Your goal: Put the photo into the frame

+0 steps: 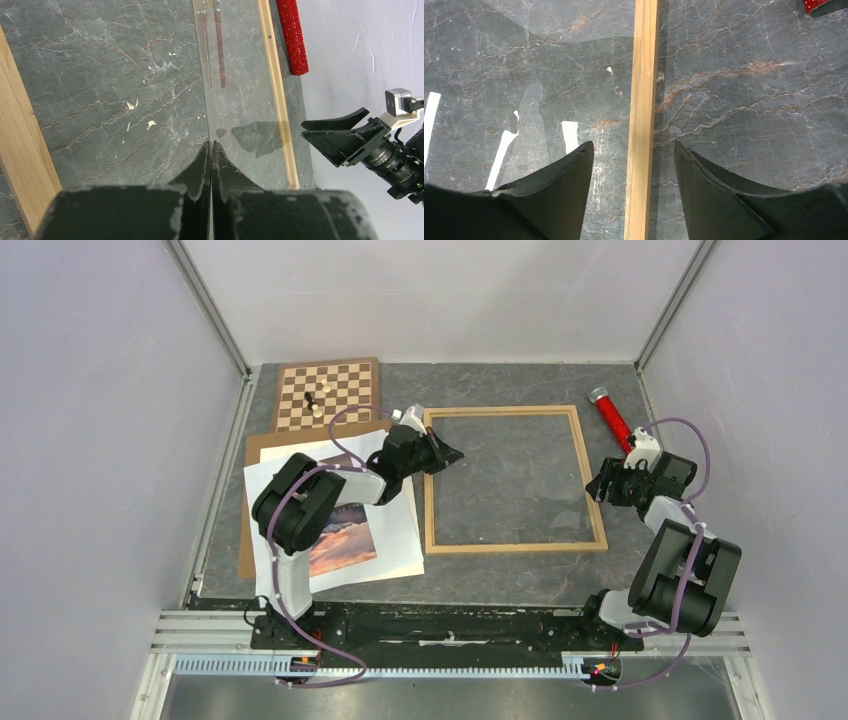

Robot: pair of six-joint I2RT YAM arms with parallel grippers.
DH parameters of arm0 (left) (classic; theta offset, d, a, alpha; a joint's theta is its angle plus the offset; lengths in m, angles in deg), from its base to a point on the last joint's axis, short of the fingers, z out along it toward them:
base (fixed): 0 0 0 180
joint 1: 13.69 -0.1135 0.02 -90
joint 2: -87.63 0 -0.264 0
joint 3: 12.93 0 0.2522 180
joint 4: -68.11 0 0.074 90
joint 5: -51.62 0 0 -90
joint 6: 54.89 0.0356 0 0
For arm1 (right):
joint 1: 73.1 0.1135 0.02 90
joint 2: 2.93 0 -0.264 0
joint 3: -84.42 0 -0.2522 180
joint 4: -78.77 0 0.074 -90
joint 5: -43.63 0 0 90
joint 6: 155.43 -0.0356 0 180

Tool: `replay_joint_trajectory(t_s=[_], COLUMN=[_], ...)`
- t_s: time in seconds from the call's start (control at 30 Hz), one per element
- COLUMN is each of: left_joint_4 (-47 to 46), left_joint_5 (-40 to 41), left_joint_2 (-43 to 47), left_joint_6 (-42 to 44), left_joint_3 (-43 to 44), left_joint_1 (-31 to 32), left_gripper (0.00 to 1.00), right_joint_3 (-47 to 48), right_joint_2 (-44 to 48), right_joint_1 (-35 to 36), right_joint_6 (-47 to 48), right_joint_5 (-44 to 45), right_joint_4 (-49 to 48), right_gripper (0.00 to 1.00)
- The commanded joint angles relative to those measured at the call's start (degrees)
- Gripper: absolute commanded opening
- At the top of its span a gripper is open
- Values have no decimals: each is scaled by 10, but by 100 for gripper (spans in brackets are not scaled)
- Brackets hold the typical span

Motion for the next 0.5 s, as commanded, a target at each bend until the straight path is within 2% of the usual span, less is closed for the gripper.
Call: replay_joint_trajectory(t_s=[0.0,0.47], left_joint_4=[-7,13], left_joint_5=[-13,-20], left_joint_2=[15,16], left_joint_6=[33,52], left_joint_3=[24,38], left_joint_1=[3,4], left_gripper=[2,2], right_joint_3=[0,0], right_joint_2=[6,2], right_joint_1=[-3,-2], right_joint_6=[10,13], right_joint_5=[-13,-10], right_joint_4=[-15,-15], right_gripper=[63,63])
